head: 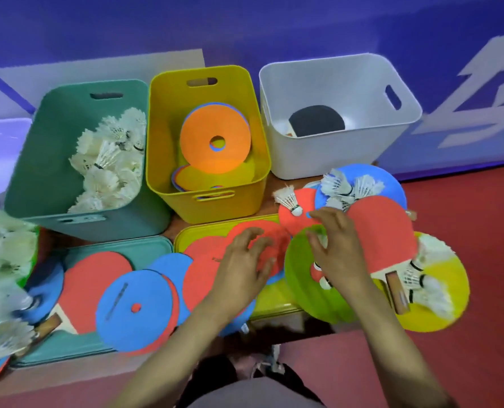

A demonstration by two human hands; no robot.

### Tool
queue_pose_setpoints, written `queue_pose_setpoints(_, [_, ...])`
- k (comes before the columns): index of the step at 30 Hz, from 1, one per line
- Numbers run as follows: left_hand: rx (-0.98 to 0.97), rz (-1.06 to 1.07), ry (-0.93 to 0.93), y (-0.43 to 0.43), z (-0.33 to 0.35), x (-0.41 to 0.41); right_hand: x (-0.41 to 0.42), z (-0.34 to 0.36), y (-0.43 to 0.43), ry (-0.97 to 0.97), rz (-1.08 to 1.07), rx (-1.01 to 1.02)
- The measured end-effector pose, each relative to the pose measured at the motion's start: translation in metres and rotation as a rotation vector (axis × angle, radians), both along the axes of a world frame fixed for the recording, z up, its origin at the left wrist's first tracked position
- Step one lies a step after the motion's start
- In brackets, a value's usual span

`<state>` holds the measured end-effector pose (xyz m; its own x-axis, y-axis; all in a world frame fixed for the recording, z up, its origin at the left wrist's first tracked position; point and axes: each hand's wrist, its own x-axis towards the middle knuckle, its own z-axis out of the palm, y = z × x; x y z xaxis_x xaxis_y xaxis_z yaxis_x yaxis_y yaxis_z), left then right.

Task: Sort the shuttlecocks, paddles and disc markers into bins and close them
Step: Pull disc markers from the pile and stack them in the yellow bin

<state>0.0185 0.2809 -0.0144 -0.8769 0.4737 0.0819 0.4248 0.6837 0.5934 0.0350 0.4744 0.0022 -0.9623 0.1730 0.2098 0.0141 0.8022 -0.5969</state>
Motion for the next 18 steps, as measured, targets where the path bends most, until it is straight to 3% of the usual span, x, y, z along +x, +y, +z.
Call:
queue_pose_setpoints(5, [-0.019, -0.084, -0.08, 0.052, -0.001, 0.011, 0.022, -0.01, 0.047, -0.183, -0.041, 0.088])
queue_pose_setpoints(13, [-0.278, -0.234, 0.077, 0.111, -0.012, 0.004, 0.046, -0.006, 0.064, -0.488, -0.031, 0.191])
queue_pose_setpoints(18, [-0.26, -0.164, 0.021, 0.104, -0.016, 0.005, 0.056, -0.016, 0.06, -0.461, -0.004, 0.162])
